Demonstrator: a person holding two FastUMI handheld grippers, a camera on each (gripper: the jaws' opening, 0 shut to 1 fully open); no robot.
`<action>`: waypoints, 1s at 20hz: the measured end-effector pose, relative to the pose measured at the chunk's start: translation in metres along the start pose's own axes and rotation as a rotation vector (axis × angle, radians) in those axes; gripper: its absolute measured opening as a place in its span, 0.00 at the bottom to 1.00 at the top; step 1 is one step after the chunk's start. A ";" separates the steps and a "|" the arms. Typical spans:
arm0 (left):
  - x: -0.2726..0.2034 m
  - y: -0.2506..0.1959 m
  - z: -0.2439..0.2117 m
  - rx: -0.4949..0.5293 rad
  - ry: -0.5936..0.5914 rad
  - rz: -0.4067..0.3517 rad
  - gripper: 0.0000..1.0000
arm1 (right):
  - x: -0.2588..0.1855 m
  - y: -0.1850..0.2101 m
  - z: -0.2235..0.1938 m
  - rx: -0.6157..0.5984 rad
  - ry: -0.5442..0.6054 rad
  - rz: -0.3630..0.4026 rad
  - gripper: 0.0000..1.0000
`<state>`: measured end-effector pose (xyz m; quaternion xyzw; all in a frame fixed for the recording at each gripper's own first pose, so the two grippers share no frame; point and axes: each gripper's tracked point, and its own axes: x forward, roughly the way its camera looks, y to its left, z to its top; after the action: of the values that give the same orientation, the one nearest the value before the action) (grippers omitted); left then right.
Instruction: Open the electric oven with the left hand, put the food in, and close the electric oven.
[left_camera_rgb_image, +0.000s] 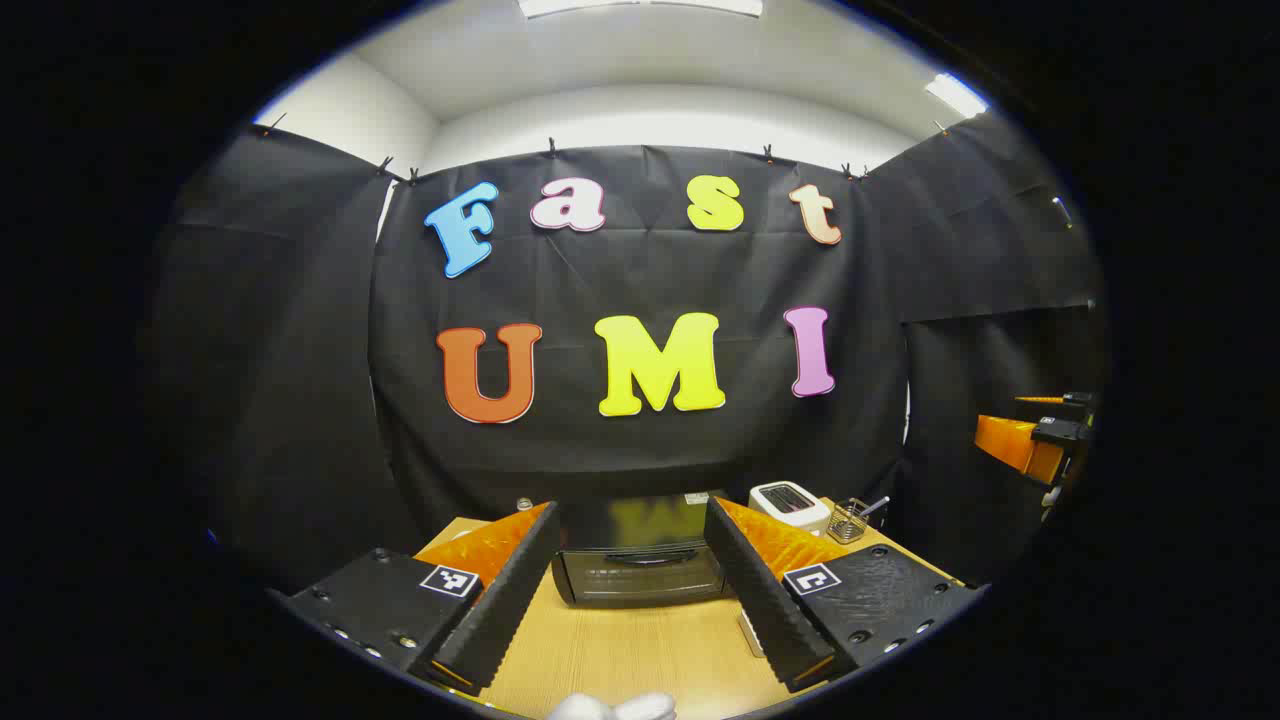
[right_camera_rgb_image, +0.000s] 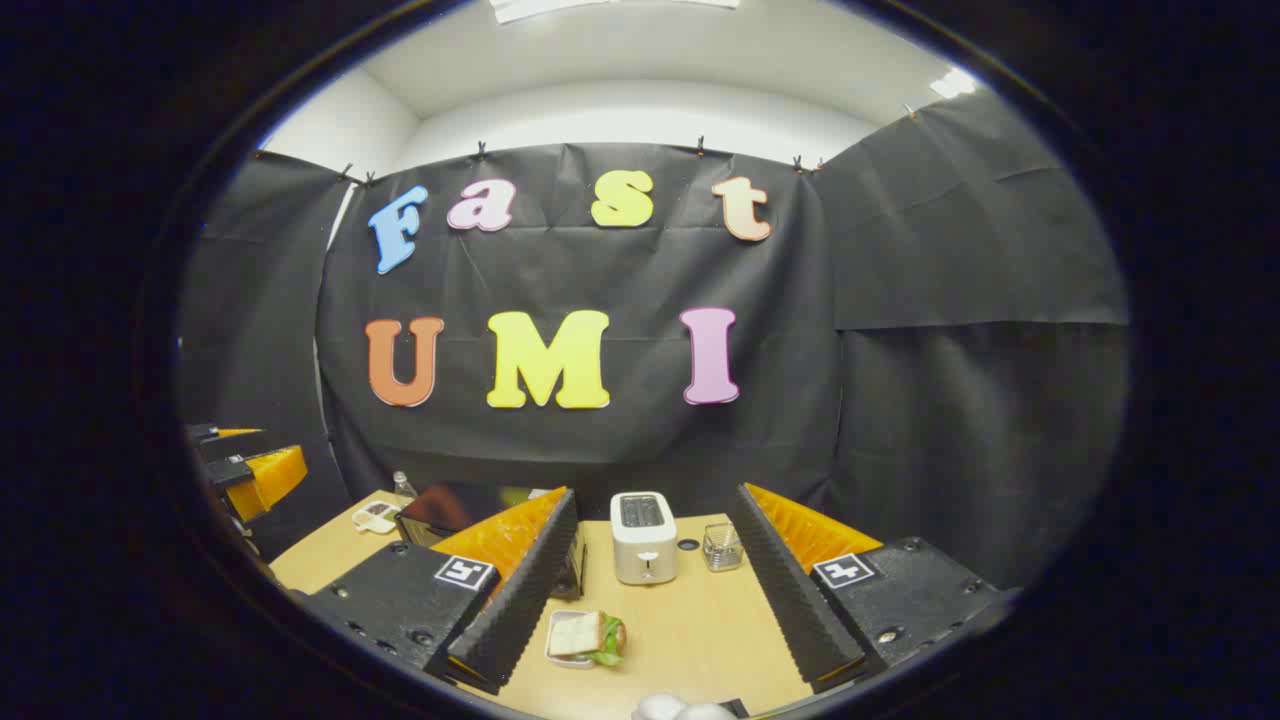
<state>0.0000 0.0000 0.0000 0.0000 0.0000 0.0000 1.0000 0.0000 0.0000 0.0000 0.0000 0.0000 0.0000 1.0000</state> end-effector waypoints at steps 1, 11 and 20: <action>0.001 0.000 -0.001 -0.006 -0.001 0.002 0.95 | 0.001 0.000 0.003 0.000 -0.008 0.000 0.92; 0.005 0.010 0.006 0.033 -0.022 0.047 0.95 | 0.006 0.015 0.010 -0.014 -0.034 0.045 0.92; 0.020 0.014 -0.005 0.028 -0.013 0.071 0.95 | 0.016 0.026 0.013 -0.024 -0.042 0.083 0.92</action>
<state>0.0197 0.0135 -0.0050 0.0139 -0.0064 0.0354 0.9993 0.0157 0.0264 0.0131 -0.0119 -0.0209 0.0415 0.9988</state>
